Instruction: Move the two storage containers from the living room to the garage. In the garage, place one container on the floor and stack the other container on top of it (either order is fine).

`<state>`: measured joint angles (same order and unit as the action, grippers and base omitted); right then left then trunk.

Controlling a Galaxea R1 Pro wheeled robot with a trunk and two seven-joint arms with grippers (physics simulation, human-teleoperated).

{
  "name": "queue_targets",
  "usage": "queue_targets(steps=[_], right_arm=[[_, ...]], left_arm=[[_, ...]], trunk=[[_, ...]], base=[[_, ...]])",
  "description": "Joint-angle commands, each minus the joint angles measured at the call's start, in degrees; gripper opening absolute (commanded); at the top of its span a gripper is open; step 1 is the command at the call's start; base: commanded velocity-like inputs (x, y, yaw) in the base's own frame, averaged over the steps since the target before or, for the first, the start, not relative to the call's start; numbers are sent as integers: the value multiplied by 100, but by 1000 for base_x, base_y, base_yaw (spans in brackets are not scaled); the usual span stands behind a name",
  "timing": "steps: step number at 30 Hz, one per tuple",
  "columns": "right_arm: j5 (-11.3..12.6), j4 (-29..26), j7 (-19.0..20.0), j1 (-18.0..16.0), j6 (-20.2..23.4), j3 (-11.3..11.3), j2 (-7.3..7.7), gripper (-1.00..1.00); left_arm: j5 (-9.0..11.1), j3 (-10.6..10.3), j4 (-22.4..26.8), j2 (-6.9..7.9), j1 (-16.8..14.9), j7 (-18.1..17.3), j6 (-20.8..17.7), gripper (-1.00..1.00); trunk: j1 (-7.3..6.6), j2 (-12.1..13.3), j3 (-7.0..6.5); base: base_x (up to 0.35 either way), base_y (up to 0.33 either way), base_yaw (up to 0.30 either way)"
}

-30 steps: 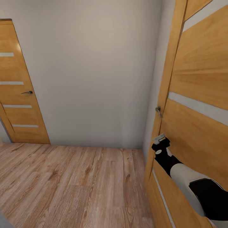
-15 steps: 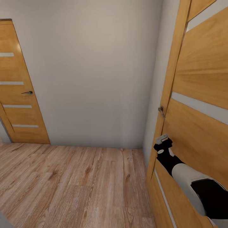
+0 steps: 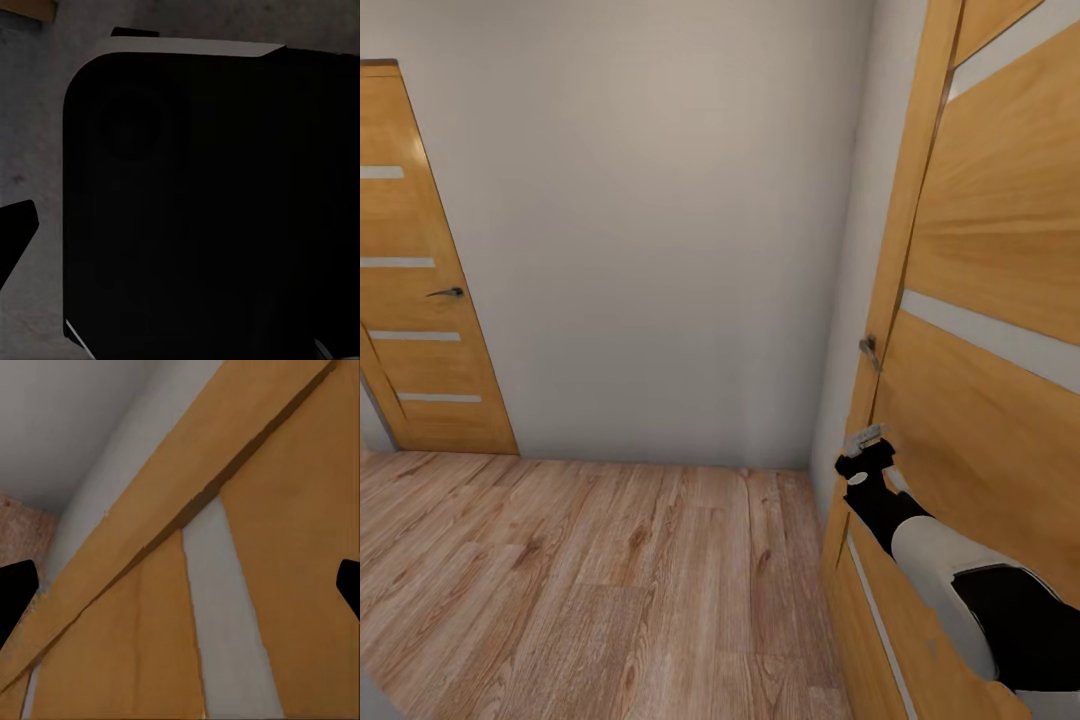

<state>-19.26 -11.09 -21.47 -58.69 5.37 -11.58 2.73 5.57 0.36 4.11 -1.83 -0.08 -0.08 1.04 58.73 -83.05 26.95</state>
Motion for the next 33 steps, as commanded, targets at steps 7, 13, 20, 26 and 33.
queue_targets(steps=[7, 13, 20, 26, 33], right_arm=[[361, 229, 276, -3, -13, -29, -939, 100], [1379, 833, 1485, -3, -98, -22, -1003, 100], [1923, 1285, 2654, 667, 29, -35, -576, 100], [1949, 1300, 2711, 2198, 130, -37, -152, 100], [1952, 1302, 2667, 3767, -253, -37, -30, 100]], left_arm=[[58, -1, 1, -2, 0, -1, 11, 100], [58, -1, 0, -2, 0, -1, 11, 100], [58, -1, -3, 1, 0, -1, 10, 100], [58, -1, -1, 0, 0, -1, 11, 100], [56, 6, 1, -1, 0, -1, 11, 100]], trunk=[[0, -3, 5], [0, -3, 5], [0, -3, 5], [0, -3, 5], [0, -3, 5]], base=[[0, 0, 0], [0, 0, 0], [0, 0, 0], [0, 0, 0], [0, 0, 0]])
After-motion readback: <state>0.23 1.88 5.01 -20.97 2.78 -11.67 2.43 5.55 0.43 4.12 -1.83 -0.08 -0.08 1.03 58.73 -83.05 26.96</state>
